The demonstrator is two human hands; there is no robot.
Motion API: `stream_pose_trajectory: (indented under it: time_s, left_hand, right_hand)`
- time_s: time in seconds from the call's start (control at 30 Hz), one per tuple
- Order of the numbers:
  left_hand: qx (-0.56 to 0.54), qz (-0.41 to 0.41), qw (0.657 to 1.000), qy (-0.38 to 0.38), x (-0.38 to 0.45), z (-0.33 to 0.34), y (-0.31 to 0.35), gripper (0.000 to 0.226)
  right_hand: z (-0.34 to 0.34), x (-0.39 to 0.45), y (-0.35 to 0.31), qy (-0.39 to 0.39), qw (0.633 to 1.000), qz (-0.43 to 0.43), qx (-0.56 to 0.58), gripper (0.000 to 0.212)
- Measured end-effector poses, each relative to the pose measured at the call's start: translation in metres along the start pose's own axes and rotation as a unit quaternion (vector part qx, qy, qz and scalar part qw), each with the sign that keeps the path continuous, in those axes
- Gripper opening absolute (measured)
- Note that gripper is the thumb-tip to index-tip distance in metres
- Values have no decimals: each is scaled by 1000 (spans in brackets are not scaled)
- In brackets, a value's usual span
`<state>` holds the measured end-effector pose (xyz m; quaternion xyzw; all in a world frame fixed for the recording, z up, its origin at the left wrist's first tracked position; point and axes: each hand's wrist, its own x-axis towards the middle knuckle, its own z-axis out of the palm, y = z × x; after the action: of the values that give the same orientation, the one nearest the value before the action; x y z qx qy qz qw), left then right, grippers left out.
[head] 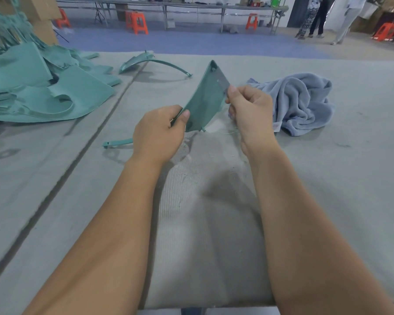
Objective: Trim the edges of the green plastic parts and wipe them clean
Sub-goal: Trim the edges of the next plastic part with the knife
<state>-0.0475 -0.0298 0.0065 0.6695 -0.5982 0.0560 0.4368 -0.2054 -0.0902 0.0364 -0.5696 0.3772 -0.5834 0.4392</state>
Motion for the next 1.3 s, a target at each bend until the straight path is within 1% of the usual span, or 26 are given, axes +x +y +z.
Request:
stream_pose_trajectory:
  time_s: [0.1,0.17,0.23,0.3,0.33,0.6,0.73,0.8,0.87,0.93,1.0,1.1,1.3]
  left_hand:
    - [3,-4,1000,4,0,1,0,43]
    - [5,-5,1000,7,0,2,0,43]
    - [2,-1,1000,12,0,3,0,43]
    - [-4,-2,1000,14,0,3,0,43]
    - [-4,-4,1000,13,0,3,-1,43]
    - [-21,0,1000,4,-5,2,-2,42]
    - [1,11,1000,5,-4,2,-1,42]
    - [7,13,1000,3,-5,2,-1,41]
    - [7,8,1000,5,-5,3,-1,41]
    - [5,5,1000,6,-5,3,-1,41]
    - [-5,0,1000,8,-4,3,0,42]
    - [-21,-3,1000,9,-4,3,0,42]
    - [-38,-16,999,17,-5,5,-1,42]
  right_hand:
    - [9,-7,-5,-64,998,-24,-10,33]
    - [18,-13,-6,-112,991,-38,-56,35]
    - [26,-18,-5,-141,983,-38,-111,37]
    - [28,-19,-5,-138,979,-27,-150,36]
    - [27,-18,-6,-128,980,-25,-151,36]
    - [13,-6,-13,-57,993,-13,-98,34]
    - [9,-3,-11,-38,997,-15,-63,34]
    - [8,-5,-11,-52,998,-15,-27,33]
    - [9,-8,-11,-88,996,-17,-14,32]
    - [13,-12,-12,-135,990,-20,-40,32]
    - [18,-15,-12,-173,980,-23,-91,34]
    - [20,-17,-12,-173,974,-21,-148,34]
    - [22,-18,-13,-150,980,-15,-132,36]
